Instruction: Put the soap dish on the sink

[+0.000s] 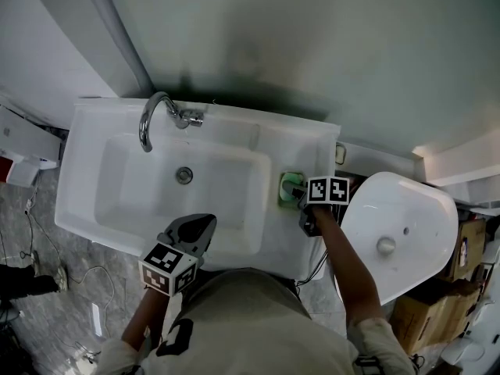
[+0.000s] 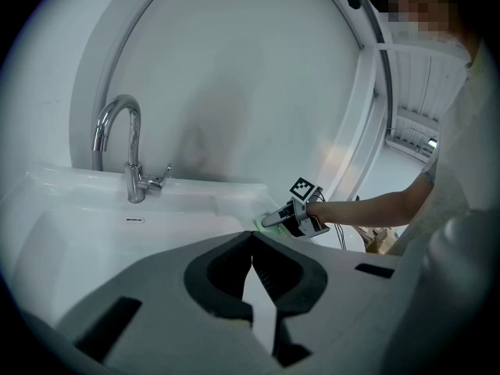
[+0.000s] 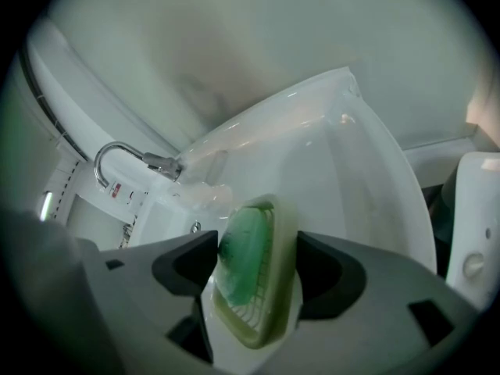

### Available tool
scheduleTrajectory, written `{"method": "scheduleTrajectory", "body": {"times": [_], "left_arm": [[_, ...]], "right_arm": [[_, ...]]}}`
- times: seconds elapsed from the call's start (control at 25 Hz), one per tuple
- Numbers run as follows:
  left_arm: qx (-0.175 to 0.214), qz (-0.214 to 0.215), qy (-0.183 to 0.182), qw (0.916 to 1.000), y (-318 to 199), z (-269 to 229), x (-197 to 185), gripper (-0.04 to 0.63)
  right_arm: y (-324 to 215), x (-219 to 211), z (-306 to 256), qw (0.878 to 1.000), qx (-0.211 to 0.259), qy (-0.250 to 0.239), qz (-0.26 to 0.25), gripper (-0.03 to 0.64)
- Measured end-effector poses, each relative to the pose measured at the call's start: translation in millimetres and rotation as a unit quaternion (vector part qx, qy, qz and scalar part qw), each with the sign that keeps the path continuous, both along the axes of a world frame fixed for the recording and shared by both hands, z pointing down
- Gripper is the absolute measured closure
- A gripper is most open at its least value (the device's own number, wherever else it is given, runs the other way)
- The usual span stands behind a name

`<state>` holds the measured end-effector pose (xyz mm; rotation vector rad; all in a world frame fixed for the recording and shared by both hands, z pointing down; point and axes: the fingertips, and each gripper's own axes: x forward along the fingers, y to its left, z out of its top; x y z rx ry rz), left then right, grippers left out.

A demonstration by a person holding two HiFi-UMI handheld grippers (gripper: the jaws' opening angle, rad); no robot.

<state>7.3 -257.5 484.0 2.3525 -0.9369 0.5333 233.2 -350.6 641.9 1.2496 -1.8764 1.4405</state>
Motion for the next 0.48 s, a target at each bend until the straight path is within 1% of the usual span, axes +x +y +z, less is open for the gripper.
{"method": "scheduleTrajectory", "body": {"times": [0.2, 0.32, 0.48], "left_arm": [[0.006, 0.000, 0.000, 1.0000, -1.5, -1.3, -0.8, 0.576], [0.003, 0.001, 0.000, 1.0000, -1.1, -1.4, -0.4, 0.577], [0.002, 0.002, 0.000, 1.0000, -0.6, -0.6, 0.2, 0.577]], "right_arm": [[1.1, 3.5, -0.3, 1.000, 0.000, 0.012, -0.003, 0.296], [0.6, 4.1, 0.3, 1.000, 0.001, 0.016, -0.005, 0.296], [1.8, 6.5, 1.9, 0.999, 0.002, 0.033, -0.012, 0.295]]}}
